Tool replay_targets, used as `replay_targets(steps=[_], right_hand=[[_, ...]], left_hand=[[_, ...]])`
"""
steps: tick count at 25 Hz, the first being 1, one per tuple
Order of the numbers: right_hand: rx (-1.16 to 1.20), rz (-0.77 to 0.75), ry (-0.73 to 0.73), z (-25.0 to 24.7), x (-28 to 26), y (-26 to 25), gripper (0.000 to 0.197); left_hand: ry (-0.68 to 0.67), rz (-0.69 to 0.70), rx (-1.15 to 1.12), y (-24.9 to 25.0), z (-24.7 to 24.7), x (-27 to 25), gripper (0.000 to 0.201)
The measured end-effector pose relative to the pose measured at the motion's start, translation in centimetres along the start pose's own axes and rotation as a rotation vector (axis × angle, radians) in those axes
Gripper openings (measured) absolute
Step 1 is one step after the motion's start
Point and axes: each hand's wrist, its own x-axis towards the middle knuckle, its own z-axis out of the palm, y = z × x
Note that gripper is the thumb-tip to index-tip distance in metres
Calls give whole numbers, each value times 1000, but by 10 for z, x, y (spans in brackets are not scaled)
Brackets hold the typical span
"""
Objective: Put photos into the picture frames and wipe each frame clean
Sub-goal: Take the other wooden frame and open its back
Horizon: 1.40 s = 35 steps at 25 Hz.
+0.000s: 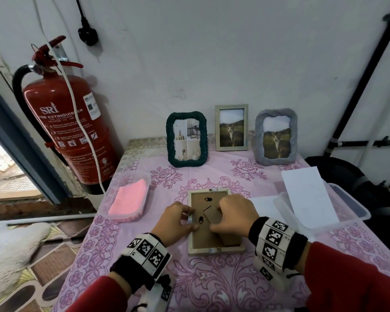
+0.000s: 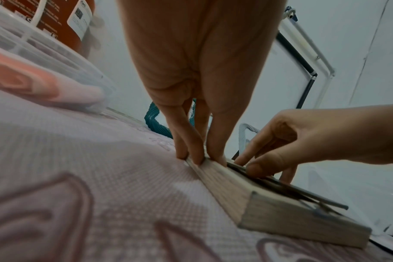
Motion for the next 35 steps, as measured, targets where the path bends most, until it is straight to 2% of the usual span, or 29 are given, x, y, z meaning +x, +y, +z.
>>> replay_targets(steps=[6, 10, 14, 16, 18, 20, 24, 27, 31, 35], right_hand=[[78, 33, 39, 1, -1, 0, 44], [137, 47, 88, 1, -2, 2, 41], [210, 64, 133, 2, -5, 8, 50], [232, 63, 127, 3, -6, 12, 52], [241, 46, 108, 3, -7, 15, 53], [275, 25, 83, 2, -8, 20, 47], [500, 2, 129, -2, -9, 32, 18], [502, 64, 167, -2, -9, 39, 30], [526, 177, 21, 7, -8, 41, 53], [507, 198, -16, 12, -5, 44, 55]], left_hand=[[-19, -5, -61, -2, 0, -2, 54], [7, -46, -218, -5, 0, -4, 60], [85, -71, -316, -3, 1, -5, 48], [100, -94, -436, 2, 2, -4, 47], [51, -130, -622, 6, 4, -3, 50], [8, -174, -748, 9, 6, -5, 49], [28, -182, -832, 7, 5, -8, 46], [77, -178, -832, 4, 0, -12, 45], [165, -198, -883, -8, -8, -20, 41], [233, -231, -934, -21, -17, -29, 39]])
